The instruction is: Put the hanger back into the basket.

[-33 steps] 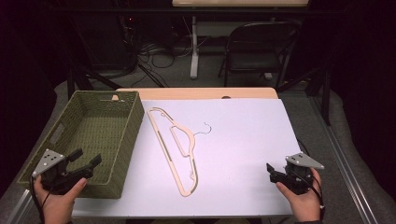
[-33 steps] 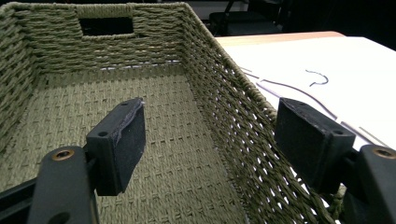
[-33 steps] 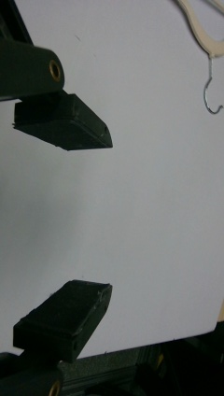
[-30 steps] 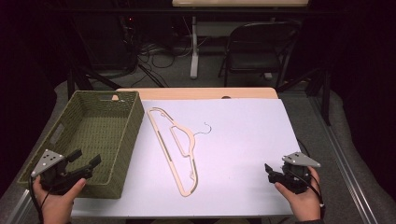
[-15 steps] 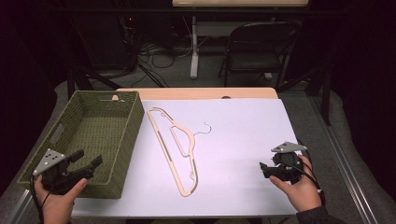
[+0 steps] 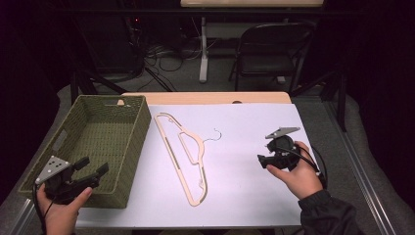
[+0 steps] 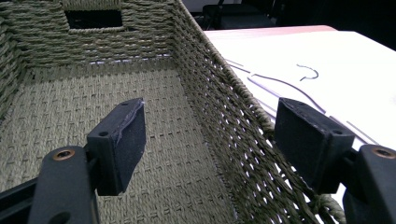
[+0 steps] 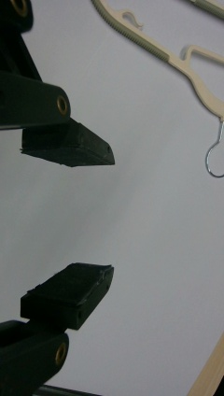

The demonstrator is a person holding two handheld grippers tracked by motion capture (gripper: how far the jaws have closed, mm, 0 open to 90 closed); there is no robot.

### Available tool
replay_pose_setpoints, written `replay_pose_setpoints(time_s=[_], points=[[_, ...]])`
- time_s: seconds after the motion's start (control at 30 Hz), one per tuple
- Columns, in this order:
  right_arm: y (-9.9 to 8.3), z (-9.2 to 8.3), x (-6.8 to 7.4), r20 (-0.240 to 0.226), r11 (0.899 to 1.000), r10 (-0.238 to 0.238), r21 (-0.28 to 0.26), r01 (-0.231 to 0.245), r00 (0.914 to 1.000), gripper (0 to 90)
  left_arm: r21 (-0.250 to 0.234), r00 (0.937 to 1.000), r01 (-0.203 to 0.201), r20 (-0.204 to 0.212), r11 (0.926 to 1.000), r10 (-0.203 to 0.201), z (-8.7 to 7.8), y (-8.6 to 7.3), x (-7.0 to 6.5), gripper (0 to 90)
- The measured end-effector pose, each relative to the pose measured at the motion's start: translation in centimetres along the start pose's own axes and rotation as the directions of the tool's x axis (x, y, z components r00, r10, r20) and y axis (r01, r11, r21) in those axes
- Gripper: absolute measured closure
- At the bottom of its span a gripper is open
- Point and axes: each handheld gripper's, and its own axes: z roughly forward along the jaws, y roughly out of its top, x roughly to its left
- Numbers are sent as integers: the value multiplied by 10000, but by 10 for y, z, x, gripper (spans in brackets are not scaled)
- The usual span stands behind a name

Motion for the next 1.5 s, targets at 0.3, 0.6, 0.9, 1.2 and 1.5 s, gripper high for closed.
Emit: replay_pose_setpoints(time_s=[0.3, 0.6, 0.9, 1.2, 1.5], points=[[26, 26, 19, -254, 9978, -416, 501, 429, 9988, 406, 26, 9998, -161, 109, 9999, 161, 0, 4, -6, 254], [41, 57, 56, -1078, 9935, -717, 799, 806, 9916, 433, -9, 9989, -252, 389, 9997, 252, -1, 6, -11, 288], [36, 98, 93, -1752, 9933, -655, 824, 809, 9824, 463, 83, 9973, -503, 549, 9987, 498, 2, 6, -16, 317], [42, 108, 109, -2036, 9856, -776, 1319, 1059, 9760, 468, -1, 9980, -407, 492, 9992, 406, 1, 5, -14, 317], [45, 119, 117, -2116, 9852, -670, 1407, 982, 9751, 469, 30, 9976, -452, 517, 9990, 450, 2, 5, -14, 317]])
